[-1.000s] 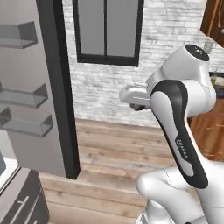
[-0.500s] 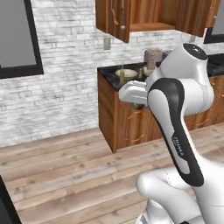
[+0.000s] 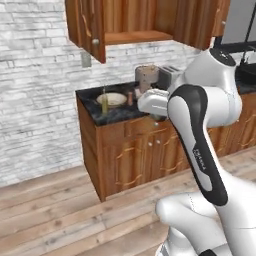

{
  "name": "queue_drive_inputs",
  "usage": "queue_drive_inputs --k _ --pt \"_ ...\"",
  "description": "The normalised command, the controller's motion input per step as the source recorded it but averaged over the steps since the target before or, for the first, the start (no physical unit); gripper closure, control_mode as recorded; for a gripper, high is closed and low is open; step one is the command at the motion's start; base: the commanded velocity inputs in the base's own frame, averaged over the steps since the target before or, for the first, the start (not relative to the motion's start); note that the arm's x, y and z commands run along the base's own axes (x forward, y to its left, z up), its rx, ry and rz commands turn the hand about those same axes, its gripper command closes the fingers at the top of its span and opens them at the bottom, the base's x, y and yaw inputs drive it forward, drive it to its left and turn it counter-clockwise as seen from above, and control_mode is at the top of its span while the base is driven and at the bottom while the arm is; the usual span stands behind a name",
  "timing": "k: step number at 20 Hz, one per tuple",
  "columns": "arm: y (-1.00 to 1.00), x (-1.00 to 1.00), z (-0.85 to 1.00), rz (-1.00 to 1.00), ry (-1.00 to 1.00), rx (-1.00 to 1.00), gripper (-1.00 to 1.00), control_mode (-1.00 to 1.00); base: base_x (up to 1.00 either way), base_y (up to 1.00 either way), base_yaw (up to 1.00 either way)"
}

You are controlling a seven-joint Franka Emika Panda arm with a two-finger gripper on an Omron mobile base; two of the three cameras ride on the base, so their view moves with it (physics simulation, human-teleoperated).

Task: Retrieve the bottle and the shaker from the cabinet and place them next to the mixing bowl on the counter. Then add garlic from the fridge to the mixing bowl.

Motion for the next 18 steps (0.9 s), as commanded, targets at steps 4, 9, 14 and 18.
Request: queue_drive_inputs --k 4,9,14,18 --pt "0.00 0.00 0.00 0.00 0.00 0.00 1.00 1.00 1.00 -1.00 0.15" --pt "0.00 0.00 0.00 0.00 0.00 0.00 1.00 1.00 1.00 -0.91 0.23" --pt "0.00 0.00 0.00 0.00 0.00 0.00 1.00 1.00 0.88 -0.15 0.21" --pt "0.00 0.00 0.00 0.00 0.00 0.00 1.00 1.00 0.60 0.07 0.03"
